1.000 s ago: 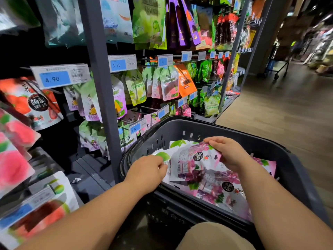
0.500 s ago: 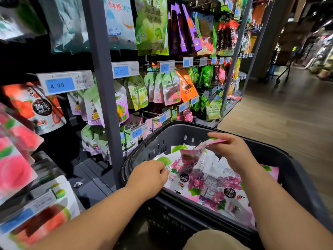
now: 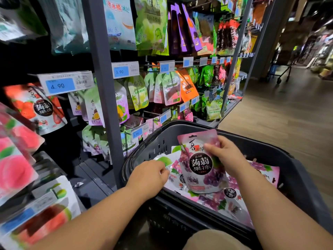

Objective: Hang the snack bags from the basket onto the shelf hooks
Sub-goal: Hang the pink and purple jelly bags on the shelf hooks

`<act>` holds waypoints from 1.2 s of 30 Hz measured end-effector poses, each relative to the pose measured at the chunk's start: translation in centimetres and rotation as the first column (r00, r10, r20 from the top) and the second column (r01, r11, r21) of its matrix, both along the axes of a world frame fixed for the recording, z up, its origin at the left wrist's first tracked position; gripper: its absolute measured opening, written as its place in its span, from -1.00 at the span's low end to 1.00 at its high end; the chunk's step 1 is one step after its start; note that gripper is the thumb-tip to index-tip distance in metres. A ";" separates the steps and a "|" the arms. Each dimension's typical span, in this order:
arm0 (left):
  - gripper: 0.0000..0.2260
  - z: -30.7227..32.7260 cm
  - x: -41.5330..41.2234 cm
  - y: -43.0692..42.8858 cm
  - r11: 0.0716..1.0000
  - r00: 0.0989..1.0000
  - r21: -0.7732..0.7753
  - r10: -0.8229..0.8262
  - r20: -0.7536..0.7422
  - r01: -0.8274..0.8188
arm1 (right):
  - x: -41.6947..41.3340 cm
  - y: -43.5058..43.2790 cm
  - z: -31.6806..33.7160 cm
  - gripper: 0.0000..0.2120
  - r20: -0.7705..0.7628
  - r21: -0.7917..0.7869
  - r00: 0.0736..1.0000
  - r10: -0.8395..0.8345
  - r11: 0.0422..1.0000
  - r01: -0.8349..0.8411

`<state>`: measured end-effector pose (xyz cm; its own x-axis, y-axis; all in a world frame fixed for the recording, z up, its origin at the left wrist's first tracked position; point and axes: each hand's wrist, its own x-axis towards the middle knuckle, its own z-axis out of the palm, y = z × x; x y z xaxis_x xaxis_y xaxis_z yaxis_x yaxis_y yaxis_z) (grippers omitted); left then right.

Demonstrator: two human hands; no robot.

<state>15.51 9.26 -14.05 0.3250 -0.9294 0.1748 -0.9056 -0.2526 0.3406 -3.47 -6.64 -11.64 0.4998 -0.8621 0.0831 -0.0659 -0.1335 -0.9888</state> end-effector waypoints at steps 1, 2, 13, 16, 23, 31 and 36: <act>-0.71 0.0 0.0 0.0 1.000 1.000 0.002 0.000 -0.002 0.000 | 0.1 0.2 -0.1 -0.89 -0.034 -0.002 0.999 0.021 1.000 -0.021; -0.70 0.1 -0.1 0.0 1.000 1.000 0.005 0.000 -0.008 0.000 | 0.2 0.2 -0.2 -0.90 -0.052 0.001 0.998 0.031 1.000 -0.031; -0.32 1.8 -0.5 -2.3 1.000 0.625 -0.010 -0.018 -0.780 0.017 | 1.9 0.9 0.7 -0.86 0.323 0.147 0.941 0.098 0.977 -0.152; -0.51 2.4 -1.4 -3.6 0.981 0.290 -0.144 -0.101 -0.952 -0.131 | 2.4 1.4 0.9 -0.77 0.389 0.138 0.907 0.160 0.964 -0.229; -0.85 3.3 -2.7 -5.2 0.861 0.138 -0.286 -0.251 -0.958 -0.420 | 2.0 1.0 0.4 -0.63 0.325 0.134 0.917 0.231 0.949 -0.286; -0.92 4.0 -2.3 -4.8 0.854 0.107 -0.326 -0.310 -0.945 -0.404 | 2.8 1.8 0.4 -0.79 0.293 0.171 0.946 0.137 0.966 -0.193; -0.56 2.7 -2.1 -3.0 0.990 0.060 -0.140 -0.140 -0.988 -0.002 | 3.0 2.0 1.1 -0.84 0.410 0.229 0.912 0.012 0.967 -0.115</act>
<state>13.44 6.25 -11.32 0.1962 -0.9638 -0.1805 0.2860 -0.1198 0.9507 -0.47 -4.68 -10.56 0.5226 -0.8487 0.0809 0.3441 0.1232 -0.9308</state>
